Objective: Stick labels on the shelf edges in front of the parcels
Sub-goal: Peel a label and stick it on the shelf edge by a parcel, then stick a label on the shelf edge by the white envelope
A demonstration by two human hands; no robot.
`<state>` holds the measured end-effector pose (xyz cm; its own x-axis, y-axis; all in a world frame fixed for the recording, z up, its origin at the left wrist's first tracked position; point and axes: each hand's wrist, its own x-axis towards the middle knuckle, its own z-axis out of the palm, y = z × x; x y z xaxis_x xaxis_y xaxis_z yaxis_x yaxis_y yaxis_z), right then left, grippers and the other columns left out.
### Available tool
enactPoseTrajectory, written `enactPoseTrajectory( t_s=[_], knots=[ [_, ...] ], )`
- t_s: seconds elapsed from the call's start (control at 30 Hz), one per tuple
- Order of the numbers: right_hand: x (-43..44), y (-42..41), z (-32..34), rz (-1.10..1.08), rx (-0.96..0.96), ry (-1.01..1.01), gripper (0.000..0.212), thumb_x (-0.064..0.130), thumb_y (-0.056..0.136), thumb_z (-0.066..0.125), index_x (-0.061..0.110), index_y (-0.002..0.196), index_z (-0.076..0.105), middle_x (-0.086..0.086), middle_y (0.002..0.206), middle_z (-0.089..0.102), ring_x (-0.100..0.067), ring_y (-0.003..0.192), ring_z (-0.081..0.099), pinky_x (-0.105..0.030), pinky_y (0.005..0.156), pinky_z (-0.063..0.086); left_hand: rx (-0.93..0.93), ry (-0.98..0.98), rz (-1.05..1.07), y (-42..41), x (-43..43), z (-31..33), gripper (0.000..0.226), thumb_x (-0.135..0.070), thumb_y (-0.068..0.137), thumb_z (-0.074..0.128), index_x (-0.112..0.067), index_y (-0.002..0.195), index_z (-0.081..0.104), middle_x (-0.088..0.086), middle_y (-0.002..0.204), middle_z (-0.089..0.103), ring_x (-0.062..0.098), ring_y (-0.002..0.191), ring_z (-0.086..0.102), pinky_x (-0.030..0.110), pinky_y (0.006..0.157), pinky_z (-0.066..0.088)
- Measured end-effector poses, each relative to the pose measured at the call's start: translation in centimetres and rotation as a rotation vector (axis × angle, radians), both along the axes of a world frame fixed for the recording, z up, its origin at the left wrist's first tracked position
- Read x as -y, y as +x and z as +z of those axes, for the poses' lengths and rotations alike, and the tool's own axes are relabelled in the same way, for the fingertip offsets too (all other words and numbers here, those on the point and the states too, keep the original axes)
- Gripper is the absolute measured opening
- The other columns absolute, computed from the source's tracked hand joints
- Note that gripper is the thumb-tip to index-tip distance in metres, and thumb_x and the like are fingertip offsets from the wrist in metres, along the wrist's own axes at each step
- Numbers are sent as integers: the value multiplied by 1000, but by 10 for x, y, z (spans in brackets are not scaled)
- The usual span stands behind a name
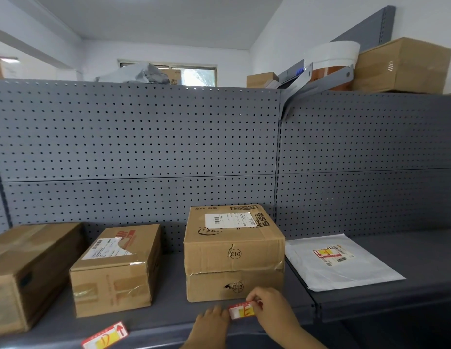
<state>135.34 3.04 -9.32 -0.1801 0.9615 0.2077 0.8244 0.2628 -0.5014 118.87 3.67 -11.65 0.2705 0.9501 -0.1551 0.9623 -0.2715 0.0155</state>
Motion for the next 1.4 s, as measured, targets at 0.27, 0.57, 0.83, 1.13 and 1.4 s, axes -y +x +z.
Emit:
enactPoseTrajectory(
  t_s=[0.27,0.57,0.83,1.13,1.4],
  knots=[
    [-5,-7,-12,60,61,-15,21,20,91,61,36,79,55,12,104,55,-4,99,52,-23,93,47,-24,-72,21,-2,-7,5,47,-17,96,52,-10,141,40,13,151,34,30,141,34,43,116,28],
    [-9,-2,-17,20,93,112,12,26,92,59,26,103,64,15,103,44,-5,107,46,-21,99,39,21,-13,-12,-4,-8,15,38,-11,95,50,-10,133,48,13,142,44,31,131,44,41,111,36],
    [-3,32,3,-111,101,140,14,20,92,55,34,91,58,15,99,48,-7,104,48,-21,92,43,98,137,-154,20,-11,44,30,-10,92,52,-14,121,58,11,130,57,30,117,54,38,96,44],
    [15,99,9,-321,130,142,17,14,93,52,25,96,64,3,109,62,-11,101,47,-20,86,41,165,231,-374,90,-17,57,31,-16,96,47,-10,127,53,12,132,53,29,121,51,37,100,41],
    [21,161,12,-492,157,63,14,14,89,53,22,87,65,3,99,65,-13,98,51,-27,86,48,89,198,-483,154,-46,62,30,-17,94,45,-10,123,52,13,128,52,31,119,52,42,96,42]
  ],
)
